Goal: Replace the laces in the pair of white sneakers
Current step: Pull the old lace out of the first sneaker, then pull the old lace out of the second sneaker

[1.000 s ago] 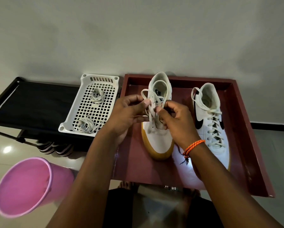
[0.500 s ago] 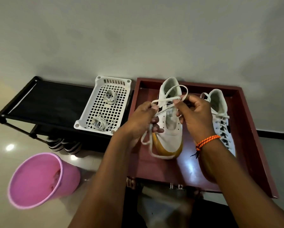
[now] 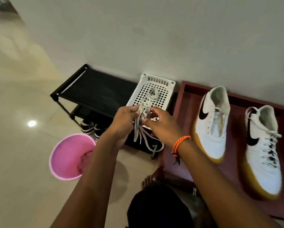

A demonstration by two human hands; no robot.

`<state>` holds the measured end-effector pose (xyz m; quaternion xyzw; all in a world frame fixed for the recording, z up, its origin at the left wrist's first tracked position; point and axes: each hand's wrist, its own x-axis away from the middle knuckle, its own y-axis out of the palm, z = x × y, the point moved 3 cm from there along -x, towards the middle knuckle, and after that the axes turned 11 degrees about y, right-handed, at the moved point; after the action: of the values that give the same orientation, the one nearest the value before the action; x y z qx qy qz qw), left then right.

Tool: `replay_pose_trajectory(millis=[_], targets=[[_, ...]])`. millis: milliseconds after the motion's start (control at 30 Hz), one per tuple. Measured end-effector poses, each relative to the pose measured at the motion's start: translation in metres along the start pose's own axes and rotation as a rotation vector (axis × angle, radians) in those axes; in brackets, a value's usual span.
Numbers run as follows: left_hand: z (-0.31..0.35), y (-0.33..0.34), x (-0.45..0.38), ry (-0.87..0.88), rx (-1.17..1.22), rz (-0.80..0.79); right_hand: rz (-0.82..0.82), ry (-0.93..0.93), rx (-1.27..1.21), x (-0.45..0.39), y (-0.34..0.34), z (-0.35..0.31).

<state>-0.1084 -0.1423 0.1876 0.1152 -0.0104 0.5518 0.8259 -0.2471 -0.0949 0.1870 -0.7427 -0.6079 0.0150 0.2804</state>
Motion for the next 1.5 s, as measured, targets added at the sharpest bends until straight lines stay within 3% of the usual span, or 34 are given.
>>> replay_pose_trajectory(millis=[133,267,533,800,900,1100,1500], targets=[[0.001,-0.062,0.014,0.024,0.021,0.187,-0.124,0.007,0.136,-0.019,0.076,-0.036],[0.001,-0.129,0.032,0.02,0.011,0.424,-0.102,0.016,0.144,-0.036,0.143,-0.058],[-0.05,-0.234,0.057,-0.037,-0.073,0.706,-0.091,0.15,0.032,-0.05,0.256,-0.041],[-0.117,-0.278,0.081,-0.213,-0.118,0.876,-0.362,0.212,0.223,-0.048,0.335,-0.005],[-0.117,-0.271,0.086,-0.223,-0.125,0.932,-0.372,0.199,0.239,-0.051,0.331,-0.006],[-0.087,-0.215,0.065,-0.153,-0.084,0.883,-0.286,0.104,0.137,-0.056,0.266,-0.037],[0.005,-0.024,0.014,0.087,0.005,0.474,0.078,-0.008,-0.225,-0.024,0.045,-0.056]])
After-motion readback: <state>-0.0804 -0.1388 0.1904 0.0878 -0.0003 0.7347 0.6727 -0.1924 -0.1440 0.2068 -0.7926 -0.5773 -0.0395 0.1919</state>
